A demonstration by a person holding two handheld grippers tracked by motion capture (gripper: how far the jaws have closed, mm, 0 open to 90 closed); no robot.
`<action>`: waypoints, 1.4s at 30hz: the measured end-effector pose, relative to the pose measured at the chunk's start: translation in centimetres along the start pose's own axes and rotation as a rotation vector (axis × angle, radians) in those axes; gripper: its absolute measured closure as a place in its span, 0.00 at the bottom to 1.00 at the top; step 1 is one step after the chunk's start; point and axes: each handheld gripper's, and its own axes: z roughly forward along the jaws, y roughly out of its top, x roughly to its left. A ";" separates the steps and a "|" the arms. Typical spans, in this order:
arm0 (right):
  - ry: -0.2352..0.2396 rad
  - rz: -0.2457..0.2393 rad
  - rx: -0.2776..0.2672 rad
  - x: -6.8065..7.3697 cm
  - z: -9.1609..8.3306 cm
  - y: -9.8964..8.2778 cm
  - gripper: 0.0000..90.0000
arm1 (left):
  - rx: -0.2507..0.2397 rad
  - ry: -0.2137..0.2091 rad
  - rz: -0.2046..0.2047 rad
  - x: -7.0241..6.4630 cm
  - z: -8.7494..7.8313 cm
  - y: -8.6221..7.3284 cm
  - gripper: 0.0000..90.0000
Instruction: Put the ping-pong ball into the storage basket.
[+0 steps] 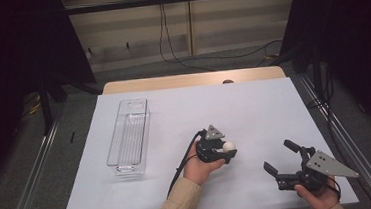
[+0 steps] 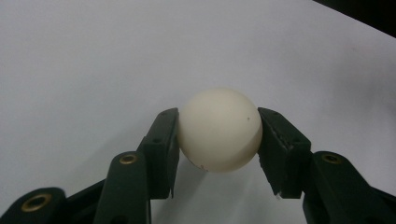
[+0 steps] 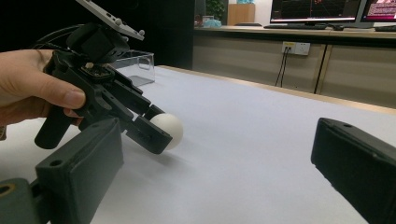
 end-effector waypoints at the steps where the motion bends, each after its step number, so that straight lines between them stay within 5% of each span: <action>1: 0.000 0.001 0.000 0.0 0.0 0.0 0.02 | 0.001 0.017 0.000 0.0 0.0 0.0 0.57; 2: 0.000 0.001 0.000 0.0 0.0 0.0 0.02 | -0.007 -0.011 -0.001 0.1 0.0 -0.1 0.57; 42: 0.001 0.006 -0.001 0.0 0.0 0.0 0.02 | -0.008 0.028 -0.029 1.2 -1.8 -0.1 0.57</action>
